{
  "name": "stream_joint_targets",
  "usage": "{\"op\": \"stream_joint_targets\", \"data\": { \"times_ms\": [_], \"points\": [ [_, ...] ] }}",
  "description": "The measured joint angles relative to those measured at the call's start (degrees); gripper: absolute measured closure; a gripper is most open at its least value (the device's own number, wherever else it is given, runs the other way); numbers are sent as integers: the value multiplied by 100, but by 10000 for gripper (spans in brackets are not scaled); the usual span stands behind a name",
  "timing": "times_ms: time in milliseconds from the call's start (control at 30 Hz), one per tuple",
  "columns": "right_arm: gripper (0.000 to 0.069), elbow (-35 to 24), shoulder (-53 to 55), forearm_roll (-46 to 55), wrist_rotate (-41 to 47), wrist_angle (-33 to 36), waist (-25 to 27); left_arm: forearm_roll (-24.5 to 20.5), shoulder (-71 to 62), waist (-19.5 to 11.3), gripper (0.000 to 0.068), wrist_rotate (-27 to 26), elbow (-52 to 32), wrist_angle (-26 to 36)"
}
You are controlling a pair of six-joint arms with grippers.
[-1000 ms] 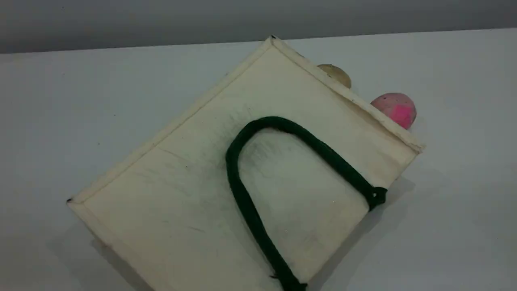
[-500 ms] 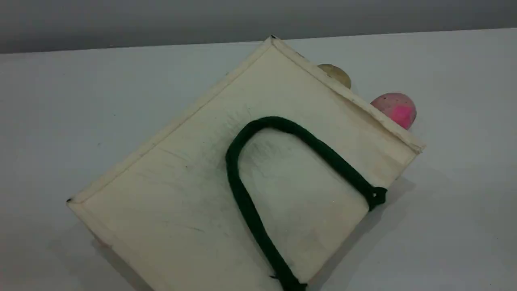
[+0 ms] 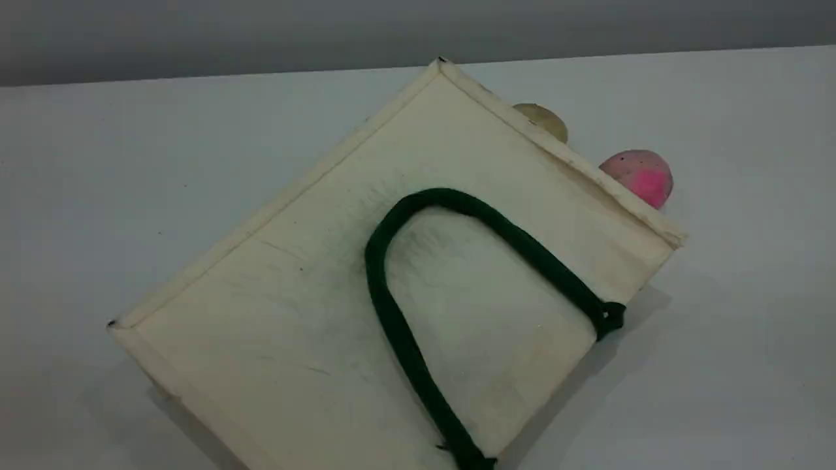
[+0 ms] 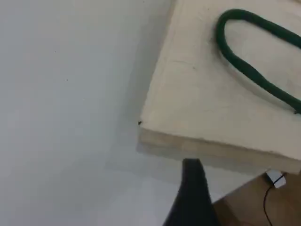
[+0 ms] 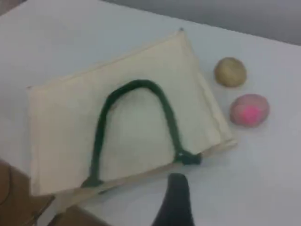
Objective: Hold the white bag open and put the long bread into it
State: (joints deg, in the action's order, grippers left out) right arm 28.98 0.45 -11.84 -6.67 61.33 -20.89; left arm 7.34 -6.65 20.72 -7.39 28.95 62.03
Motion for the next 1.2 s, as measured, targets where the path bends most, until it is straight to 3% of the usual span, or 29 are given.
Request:
{"op": "stream_joint_targets", "data": {
  "times_ms": [167,233,433,567,633,1200],
  "points": [
    [125,0,0,0,0,0,847,0,0,-30,189,2,5,0],
    [125,0,0,0,0,0,1222,28,0,-213,189,2,5,0],
    [125,0,-31,0,0,0,2057,33,0,-1340,189,-9,5,0],
    [125,0,-45,0,0,0,2117,33,0,-2080,189,-4,5,0],
    [125,5,-45,5,0,20,2107,33,0,-2287,189,-4,5,0],
    [125,5,-45,-5,0,9,2089,27,672,-2226,189,0,12,30]
  ]
}}
